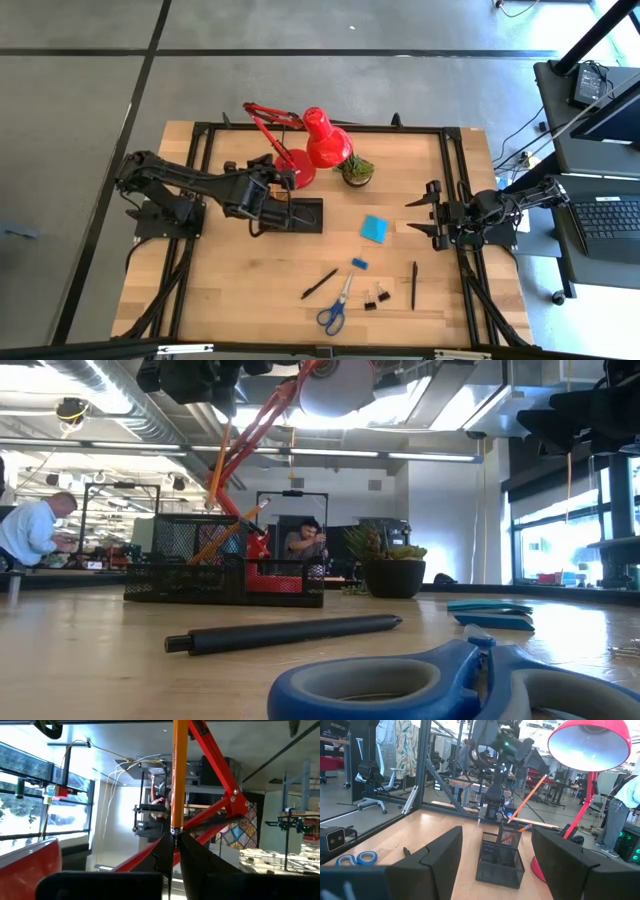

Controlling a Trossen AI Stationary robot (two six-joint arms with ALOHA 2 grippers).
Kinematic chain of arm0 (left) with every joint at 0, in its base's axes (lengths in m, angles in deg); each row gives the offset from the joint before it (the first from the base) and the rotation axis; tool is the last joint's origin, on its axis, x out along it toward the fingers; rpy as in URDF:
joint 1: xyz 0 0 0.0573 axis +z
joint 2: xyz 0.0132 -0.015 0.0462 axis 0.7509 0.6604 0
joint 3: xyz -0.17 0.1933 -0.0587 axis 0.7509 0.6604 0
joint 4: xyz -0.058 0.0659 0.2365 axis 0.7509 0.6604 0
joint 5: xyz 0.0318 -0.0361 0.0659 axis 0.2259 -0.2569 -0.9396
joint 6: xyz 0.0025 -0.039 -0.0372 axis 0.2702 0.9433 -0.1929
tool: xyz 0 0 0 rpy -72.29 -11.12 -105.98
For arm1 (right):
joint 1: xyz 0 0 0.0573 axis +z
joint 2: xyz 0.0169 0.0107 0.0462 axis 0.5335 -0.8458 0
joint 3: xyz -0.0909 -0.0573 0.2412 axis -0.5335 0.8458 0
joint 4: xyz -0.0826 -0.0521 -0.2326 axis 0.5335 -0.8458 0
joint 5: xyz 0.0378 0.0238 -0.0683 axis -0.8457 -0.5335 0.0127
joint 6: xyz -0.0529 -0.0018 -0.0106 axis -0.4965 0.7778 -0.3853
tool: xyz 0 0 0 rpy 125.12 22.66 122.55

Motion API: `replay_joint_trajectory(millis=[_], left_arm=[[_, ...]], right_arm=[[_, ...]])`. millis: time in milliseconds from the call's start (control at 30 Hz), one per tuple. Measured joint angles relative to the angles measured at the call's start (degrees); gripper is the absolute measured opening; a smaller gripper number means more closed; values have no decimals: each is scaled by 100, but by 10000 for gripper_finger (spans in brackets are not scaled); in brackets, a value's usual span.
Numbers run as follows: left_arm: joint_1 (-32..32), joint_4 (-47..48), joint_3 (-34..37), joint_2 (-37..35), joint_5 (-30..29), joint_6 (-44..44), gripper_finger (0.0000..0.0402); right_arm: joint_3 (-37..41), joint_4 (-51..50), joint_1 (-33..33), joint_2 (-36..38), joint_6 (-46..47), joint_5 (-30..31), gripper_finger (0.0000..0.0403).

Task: Pick and place office supplies into organizer
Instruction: Put the orange pencil into the black desk organizer

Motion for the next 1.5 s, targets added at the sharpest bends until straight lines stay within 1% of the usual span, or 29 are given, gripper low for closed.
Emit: replay_joint_trajectory(millis=[267, 333, 467, 867, 1200, 1500], left_arm=[[193, -1, 0, 12, 9, -235, 13], [195, -17, 0, 56, 118, -397, 13], [210, -64, 2, 227, 228, -602, 13], [339, -62, 2, 879, 90, -851, 13], [322, -116, 4, 1153, 172, -1169, 13], [249, -319, 2, 1353, 265, -1217, 13]], right_arm=[[0, -35, 0, 0, 7, 0, 242], [0, -37, 0, 0, 5, 0, 242], [0, -41, 1, 0, -1, 1, 242], [0, -86, 2, 0, -2, 2, 242], [0, -287, 1, 0, 12, 2, 242], [0, -282, 1, 2, 3, 4, 242]])
